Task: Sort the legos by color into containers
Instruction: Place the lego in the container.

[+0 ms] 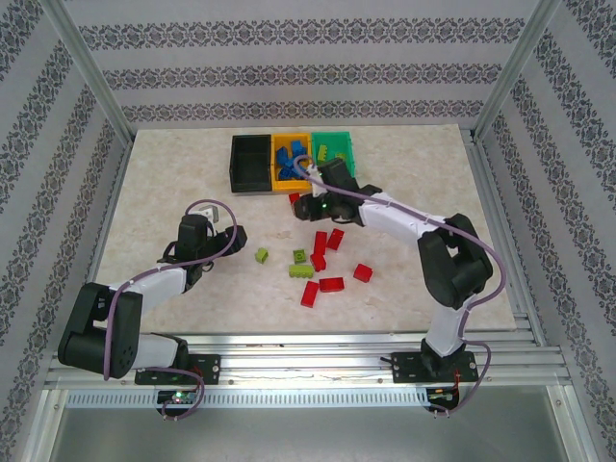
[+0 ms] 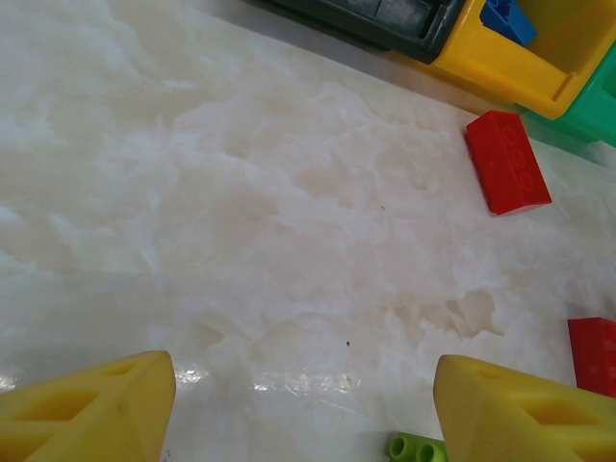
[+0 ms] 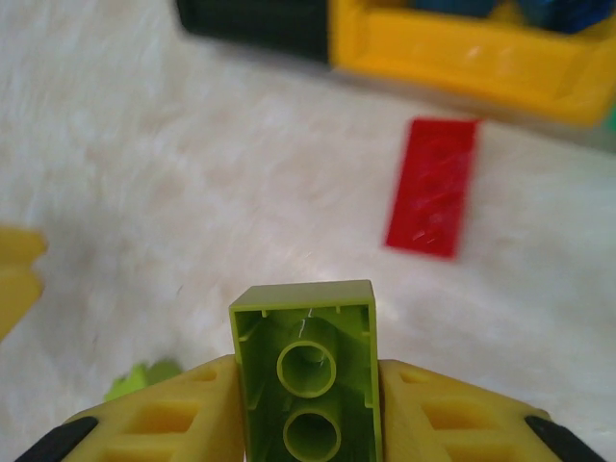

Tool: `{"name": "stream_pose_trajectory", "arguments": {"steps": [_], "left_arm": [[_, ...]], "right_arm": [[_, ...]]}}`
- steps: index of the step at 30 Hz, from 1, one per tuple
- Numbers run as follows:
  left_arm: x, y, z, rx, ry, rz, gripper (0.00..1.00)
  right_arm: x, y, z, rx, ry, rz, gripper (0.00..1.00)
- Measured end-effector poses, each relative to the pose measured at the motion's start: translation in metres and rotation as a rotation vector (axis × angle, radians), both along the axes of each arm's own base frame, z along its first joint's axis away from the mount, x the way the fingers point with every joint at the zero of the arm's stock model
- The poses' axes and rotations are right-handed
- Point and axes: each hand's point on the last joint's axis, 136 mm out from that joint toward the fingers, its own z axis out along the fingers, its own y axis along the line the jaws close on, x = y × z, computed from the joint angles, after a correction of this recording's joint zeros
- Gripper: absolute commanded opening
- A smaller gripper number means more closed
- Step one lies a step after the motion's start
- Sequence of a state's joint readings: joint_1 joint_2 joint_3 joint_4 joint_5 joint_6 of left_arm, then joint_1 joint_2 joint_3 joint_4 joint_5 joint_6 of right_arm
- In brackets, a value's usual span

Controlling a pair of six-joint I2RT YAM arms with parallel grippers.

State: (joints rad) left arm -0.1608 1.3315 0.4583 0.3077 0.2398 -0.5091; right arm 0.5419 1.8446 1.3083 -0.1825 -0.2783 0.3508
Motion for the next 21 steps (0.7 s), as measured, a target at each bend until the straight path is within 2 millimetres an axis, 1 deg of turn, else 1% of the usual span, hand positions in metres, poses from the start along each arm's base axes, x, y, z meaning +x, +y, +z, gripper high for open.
{"name": "stream_pose_trajectory", "arguments": {"steps": [2, 4, 8, 9, 11, 13, 14, 16, 18, 21], "left_arm": [[0.0, 0.0, 0.0, -0.001, 0.0, 0.001, 0.72], [0.0, 0.0, 0.0, -0.001, 0.0, 0.002, 0.72], [0.0, 0.002, 0.0, -0.001, 0.0, 0.006, 0.72], [0.0, 0.002, 0.0, -0.001, 0.0, 0.006, 0.72], [0.0, 0.002, 0.0, -0.001, 0.0, 0.006, 0.72], [0.0, 0.002, 0.0, -0.001, 0.0, 0.006, 0.72], [0.0, 0.002, 0.0, -0.001, 0.0, 0.006, 0.72], [0.0, 0.002, 0.0, -0.002, 0.001, 0.005, 0.73], [0.0, 0.001, 0.0, -0.004, 0.001, 0.002, 0.73], [0.0, 0.0, 0.0, -0.009, 0.002, -0.003, 0.72]], "right_arm": [[0.021, -0.017, 0.004, 0.006, -0.009, -0.079, 0.36], [0.048, -0.031, 0.01, 0.003, -0.035, -0.154, 0.36], [0.1, -0.058, 0.026, -0.004, -0.096, -0.273, 0.37], [0.11, -0.064, 0.029, -0.006, -0.105, -0.292, 0.38], [0.133, -0.074, 0.038, -0.005, -0.125, -0.328, 0.42], [0.15, -0.081, 0.044, -0.015, -0.142, -0.352, 0.54], [0.157, -0.086, 0.045, -0.024, -0.145, -0.364, 0.57], [0.166, -0.088, 0.046, -0.033, -0.147, -0.377, 0.58], [0.166, -0.088, 0.044, -0.039, -0.136, -0.378, 0.58], [0.158, -0.079, 0.036, -0.049, -0.116, -0.358, 0.58]]}}
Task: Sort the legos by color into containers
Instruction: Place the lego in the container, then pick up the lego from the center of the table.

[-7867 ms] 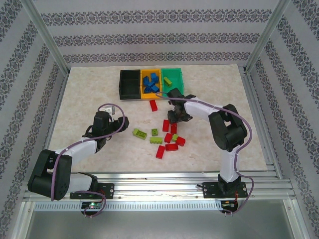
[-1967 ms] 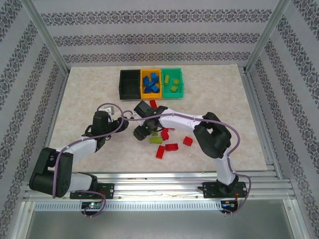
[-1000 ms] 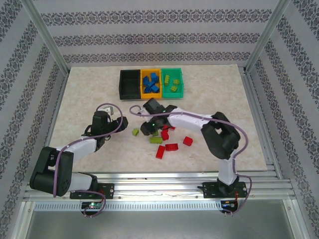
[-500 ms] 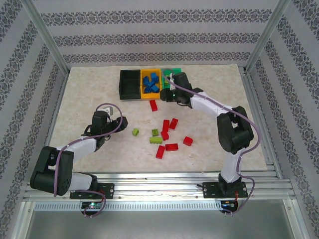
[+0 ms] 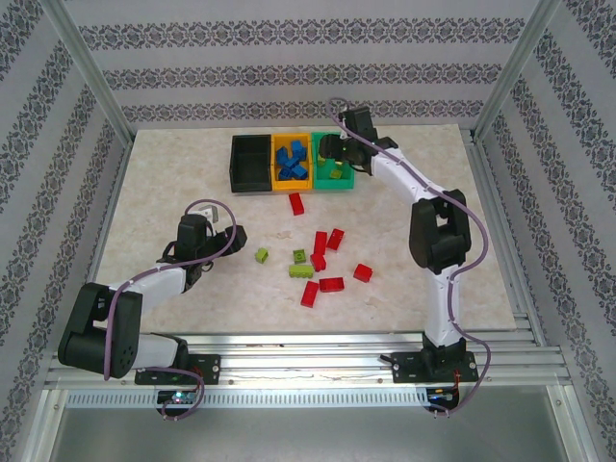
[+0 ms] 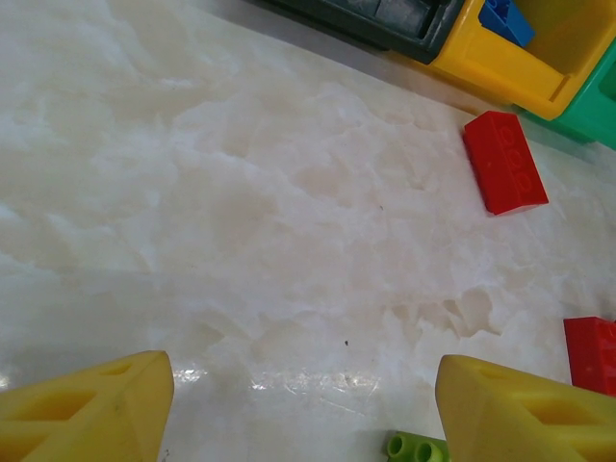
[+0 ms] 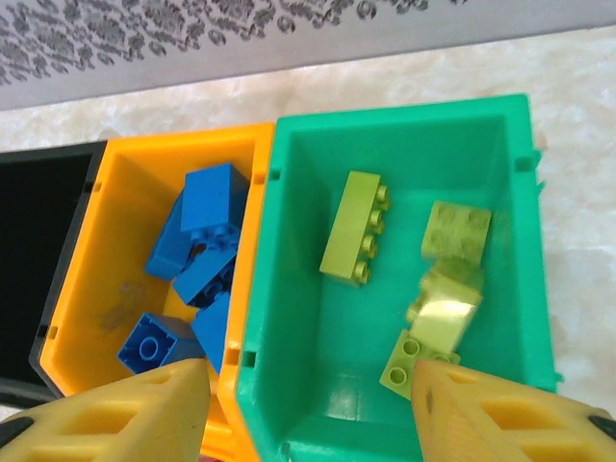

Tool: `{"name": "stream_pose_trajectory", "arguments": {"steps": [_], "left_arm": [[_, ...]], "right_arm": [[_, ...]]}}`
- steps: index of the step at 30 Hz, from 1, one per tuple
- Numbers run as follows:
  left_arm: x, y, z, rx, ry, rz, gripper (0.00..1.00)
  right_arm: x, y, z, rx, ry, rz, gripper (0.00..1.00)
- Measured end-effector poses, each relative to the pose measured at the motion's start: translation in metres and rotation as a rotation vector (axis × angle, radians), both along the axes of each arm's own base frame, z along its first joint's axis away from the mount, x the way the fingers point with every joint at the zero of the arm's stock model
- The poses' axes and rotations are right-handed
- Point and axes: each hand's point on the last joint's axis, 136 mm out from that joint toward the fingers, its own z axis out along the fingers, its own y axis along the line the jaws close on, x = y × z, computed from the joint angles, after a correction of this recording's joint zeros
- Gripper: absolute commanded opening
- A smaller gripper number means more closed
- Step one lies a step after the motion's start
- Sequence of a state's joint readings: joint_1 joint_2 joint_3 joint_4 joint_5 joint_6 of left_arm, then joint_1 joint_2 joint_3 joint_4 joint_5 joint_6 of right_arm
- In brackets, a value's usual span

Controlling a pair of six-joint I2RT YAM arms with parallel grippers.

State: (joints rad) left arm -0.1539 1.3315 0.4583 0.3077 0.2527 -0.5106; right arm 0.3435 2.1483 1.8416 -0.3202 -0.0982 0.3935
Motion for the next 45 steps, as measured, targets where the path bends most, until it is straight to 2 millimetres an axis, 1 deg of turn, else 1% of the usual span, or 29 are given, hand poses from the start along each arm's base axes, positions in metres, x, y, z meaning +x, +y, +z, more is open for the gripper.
{"name": "stream_pose_trajectory", "arguments": {"steps": [3, 5, 7, 11, 14, 17, 20, 26, 28, 32, 40, 43, 45], "left_arm": [[0.0, 0.0, 0.0, -0.001, 0.0, -0.001, 0.73], [0.0, 0.001, 0.0, -0.002, 0.0, 0.001, 0.72], [0.0, 0.002, 0.0, -0.002, 0.001, 0.005, 0.72], [0.001, 0.004, -0.002, -0.015, 0.009, 0.019, 0.73], [0.003, 0.009, -0.005, -0.031, 0.02, 0.039, 0.72], [0.005, 0.014, -0.008, -0.056, 0.03, 0.059, 0.72], [0.007, 0.017, -0.008, -0.084, 0.032, 0.073, 0.73], [0.01, 0.023, -0.006, -0.123, 0.022, 0.093, 0.73], [0.01, 0.023, -0.005, -0.13, 0.019, 0.094, 0.73], [0.011, 0.021, -0.004, -0.142, 0.017, 0.088, 0.73], [0.01, 0.022, -0.008, -0.159, 0.027, 0.092, 0.73], [0.009, 0.022, -0.009, -0.165, 0.033, 0.094, 0.73], [0.009, 0.022, -0.01, -0.17, 0.036, 0.091, 0.73]], "right_arm": [[-0.022, 0.016, -0.017, -0.021, 0.037, 0.051, 0.58], [-0.047, 0.033, -0.029, -0.043, 0.067, 0.116, 0.58], [-0.074, 0.051, -0.038, -0.067, 0.089, 0.186, 0.59], [-0.13, 0.087, -0.044, -0.083, 0.11, 0.338, 0.59], [-0.164, 0.112, -0.047, -0.074, 0.118, 0.435, 0.6], [-0.189, 0.135, -0.055, -0.075, 0.126, 0.518, 0.62], [-0.208, 0.155, -0.064, -0.085, 0.135, 0.584, 0.63], [-0.235, 0.184, -0.093, -0.12, 0.178, 0.688, 0.65], [-0.241, 0.19, -0.1, -0.137, 0.19, 0.713, 0.66], [-0.247, 0.2, -0.107, -0.155, 0.197, 0.745, 0.65], [-0.253, 0.2, -0.119, -0.213, 0.21, 0.755, 0.64], [-0.252, 0.198, -0.125, -0.23, 0.219, 0.75, 0.58], [-0.253, 0.196, -0.129, -0.239, 0.228, 0.75, 0.52]]}}
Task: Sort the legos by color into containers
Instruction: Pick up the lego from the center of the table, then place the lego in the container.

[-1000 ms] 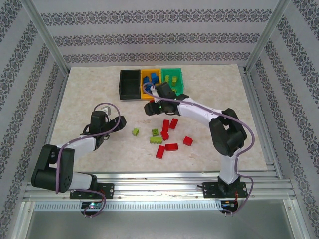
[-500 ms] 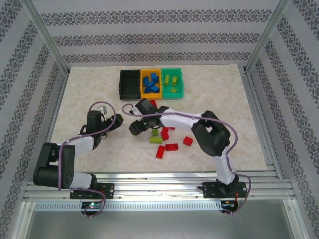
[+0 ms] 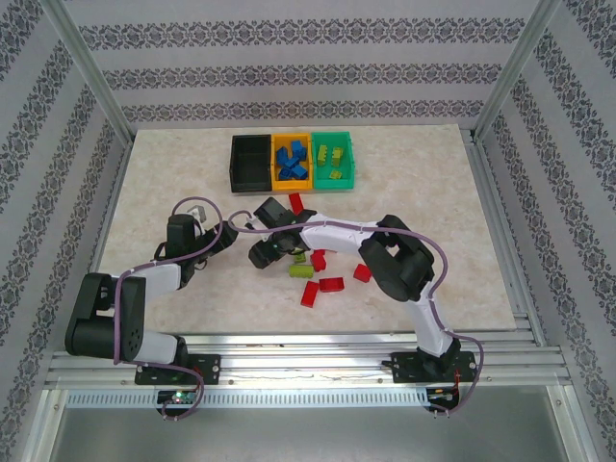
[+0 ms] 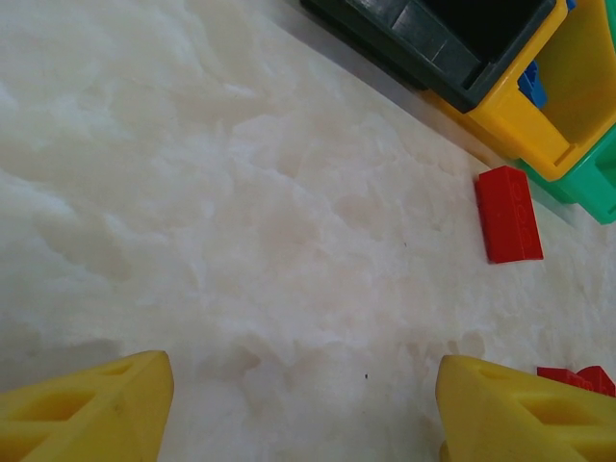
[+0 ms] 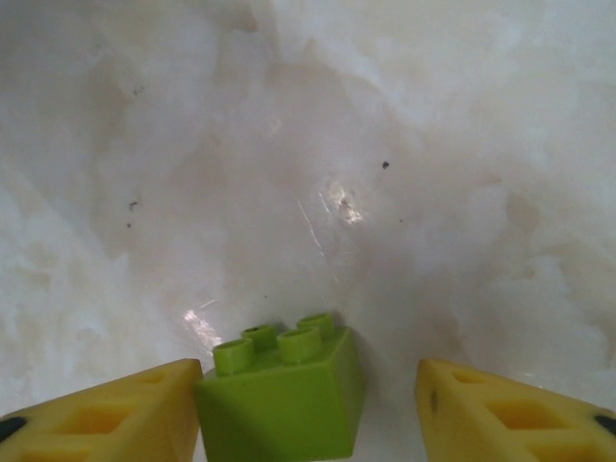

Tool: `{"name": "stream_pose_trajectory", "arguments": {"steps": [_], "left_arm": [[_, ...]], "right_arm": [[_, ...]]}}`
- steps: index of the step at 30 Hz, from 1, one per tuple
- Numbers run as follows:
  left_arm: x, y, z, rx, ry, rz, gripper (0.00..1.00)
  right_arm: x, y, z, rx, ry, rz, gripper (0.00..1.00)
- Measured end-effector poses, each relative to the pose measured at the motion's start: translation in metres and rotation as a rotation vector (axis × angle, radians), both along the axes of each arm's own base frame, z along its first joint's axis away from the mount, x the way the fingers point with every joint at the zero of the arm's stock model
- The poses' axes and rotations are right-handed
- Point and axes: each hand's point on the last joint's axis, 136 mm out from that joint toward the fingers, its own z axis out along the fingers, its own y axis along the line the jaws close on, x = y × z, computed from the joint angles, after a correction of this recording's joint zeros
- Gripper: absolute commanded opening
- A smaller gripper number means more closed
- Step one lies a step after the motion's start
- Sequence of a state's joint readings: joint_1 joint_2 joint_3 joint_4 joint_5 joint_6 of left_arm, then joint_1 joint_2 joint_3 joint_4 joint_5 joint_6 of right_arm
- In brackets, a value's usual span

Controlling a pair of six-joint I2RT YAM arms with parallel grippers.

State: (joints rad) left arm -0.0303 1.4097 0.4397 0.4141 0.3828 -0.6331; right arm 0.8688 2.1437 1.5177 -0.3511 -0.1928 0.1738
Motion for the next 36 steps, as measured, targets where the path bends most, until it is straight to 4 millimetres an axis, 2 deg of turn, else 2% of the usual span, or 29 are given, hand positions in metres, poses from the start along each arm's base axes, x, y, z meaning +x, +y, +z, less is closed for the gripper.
{"name": "stream_pose_trajectory", "arguments": {"steps": [5, 10, 13, 16, 21, 24, 27, 30, 32, 34, 36], "left_arm": [[0.001, -0.001, 0.0, -0.008, -0.005, -0.006, 0.73], [0.002, 0.001, 0.001, -0.012, -0.01, -0.001, 0.73], [0.002, 0.0, 0.002, -0.015, -0.011, -0.005, 0.73], [0.002, -0.001, 0.002, -0.021, -0.011, -0.009, 0.74], [0.002, -0.002, 0.001, -0.025, -0.01, -0.015, 0.74], [0.002, -0.002, 0.001, -0.025, -0.012, -0.015, 0.74], [0.003, -0.002, 0.002, -0.028, -0.017, -0.019, 0.74], [0.003, -0.003, 0.002, -0.032, -0.019, -0.023, 0.74], [0.003, -0.004, 0.002, -0.034, -0.019, -0.026, 0.74], [0.003, -0.004, 0.002, -0.035, -0.019, -0.028, 0.74], [0.003, -0.004, 0.003, -0.036, -0.019, -0.029, 0.75]], "right_arm": [[0.001, -0.001, -0.002, -0.005, 0.005, -0.008, 0.39], [0.012, -0.004, 0.002, 0.033, 0.014, -0.047, 0.38], [0.029, -0.02, 0.014, 0.073, 0.016, -0.111, 0.38], [0.059, -0.048, 0.039, 0.124, -0.009, -0.211, 0.38], [0.126, -0.109, 0.097, 0.246, -0.096, -0.428, 0.38], [0.162, -0.149, 0.117, 0.296, -0.122, -0.559, 0.37], [0.192, -0.182, 0.128, 0.319, -0.142, -0.667, 0.38], [0.223, -0.196, 0.138, 0.341, -0.165, -0.726, 0.53], [0.239, -0.196, 0.141, 0.351, -0.175, -0.737, 0.57], [0.243, -0.193, 0.138, 0.352, -0.173, -0.737, 0.58], [0.238, -0.188, 0.132, 0.337, -0.154, -0.729, 0.58]]}}
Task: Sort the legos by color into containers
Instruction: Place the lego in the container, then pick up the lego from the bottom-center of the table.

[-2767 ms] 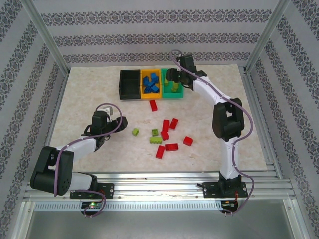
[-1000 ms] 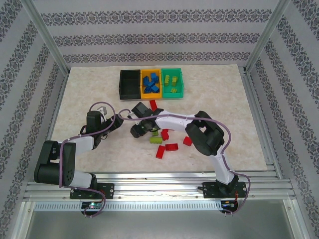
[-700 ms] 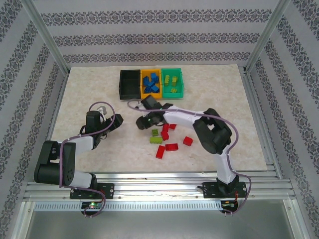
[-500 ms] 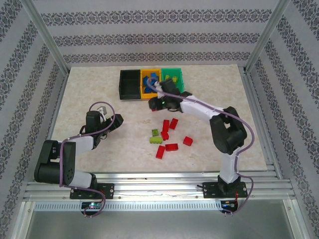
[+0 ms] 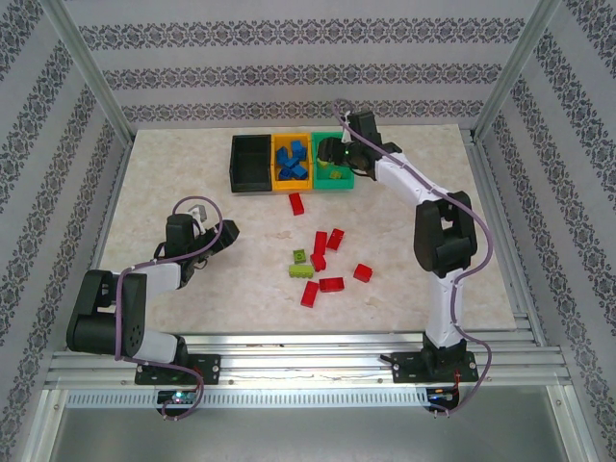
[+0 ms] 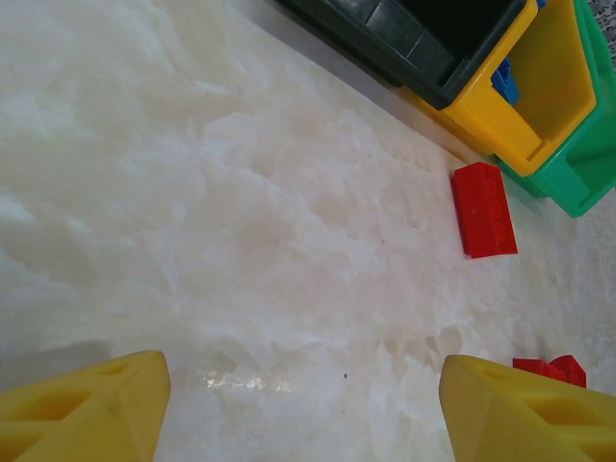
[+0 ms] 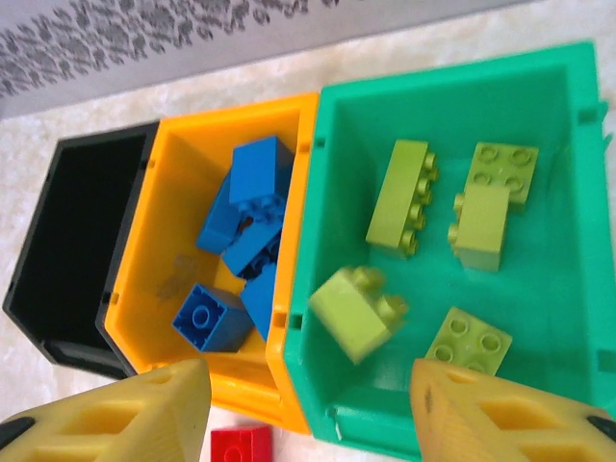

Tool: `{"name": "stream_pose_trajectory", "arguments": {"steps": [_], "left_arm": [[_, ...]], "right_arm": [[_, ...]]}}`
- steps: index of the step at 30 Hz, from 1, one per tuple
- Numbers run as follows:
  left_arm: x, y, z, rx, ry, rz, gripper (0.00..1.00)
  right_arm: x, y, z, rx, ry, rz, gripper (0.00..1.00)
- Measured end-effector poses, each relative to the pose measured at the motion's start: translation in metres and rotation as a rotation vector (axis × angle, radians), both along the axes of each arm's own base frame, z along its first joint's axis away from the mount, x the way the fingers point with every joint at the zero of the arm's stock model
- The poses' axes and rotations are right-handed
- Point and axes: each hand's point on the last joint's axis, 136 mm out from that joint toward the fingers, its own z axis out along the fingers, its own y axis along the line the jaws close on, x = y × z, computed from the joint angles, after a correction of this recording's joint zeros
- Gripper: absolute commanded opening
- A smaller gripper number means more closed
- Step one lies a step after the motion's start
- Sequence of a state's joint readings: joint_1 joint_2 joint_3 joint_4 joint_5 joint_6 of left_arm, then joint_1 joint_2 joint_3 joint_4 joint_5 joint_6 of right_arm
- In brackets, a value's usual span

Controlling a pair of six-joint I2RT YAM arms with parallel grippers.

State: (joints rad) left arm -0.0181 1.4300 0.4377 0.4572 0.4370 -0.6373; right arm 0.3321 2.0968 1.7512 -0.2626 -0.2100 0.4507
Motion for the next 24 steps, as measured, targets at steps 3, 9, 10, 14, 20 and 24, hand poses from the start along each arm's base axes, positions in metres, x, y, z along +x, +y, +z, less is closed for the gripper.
{"name": "stream_pose_trajectory", "arguments": {"steps": [3, 9, 10, 14, 20, 24], "left_arm": [[0.0, 0.0, 0.0, 0.0, 0.0, 0.0, 0.75], [0.0, 0.0, 0.0, -0.001, 0.0, -0.001, 0.75], [0.0, 0.0, 0.0, -0.003, 0.0, -0.003, 0.75], [0.0, -0.002, -0.005, -0.016, 0.014, -0.006, 0.8], [-0.001, -0.007, -0.013, -0.049, 0.041, -0.02, 0.81], [0.0, -0.01, -0.013, -0.071, 0.04, -0.028, 0.81]], "right_arm": [[-0.012, 0.011, -0.01, -0.012, 0.018, 0.025, 0.58], [-0.084, 0.024, -0.057, -0.078, 0.14, 0.122, 0.58], [-0.097, 0.027, -0.062, -0.091, 0.156, 0.145, 0.58], [-0.151, 0.047, -0.071, -0.132, 0.185, 0.291, 0.59], [-0.232, 0.08, -0.078, -0.205, 0.204, 0.555, 0.59], [-0.268, 0.09, -0.089, -0.284, 0.225, 0.688, 0.59]]}}
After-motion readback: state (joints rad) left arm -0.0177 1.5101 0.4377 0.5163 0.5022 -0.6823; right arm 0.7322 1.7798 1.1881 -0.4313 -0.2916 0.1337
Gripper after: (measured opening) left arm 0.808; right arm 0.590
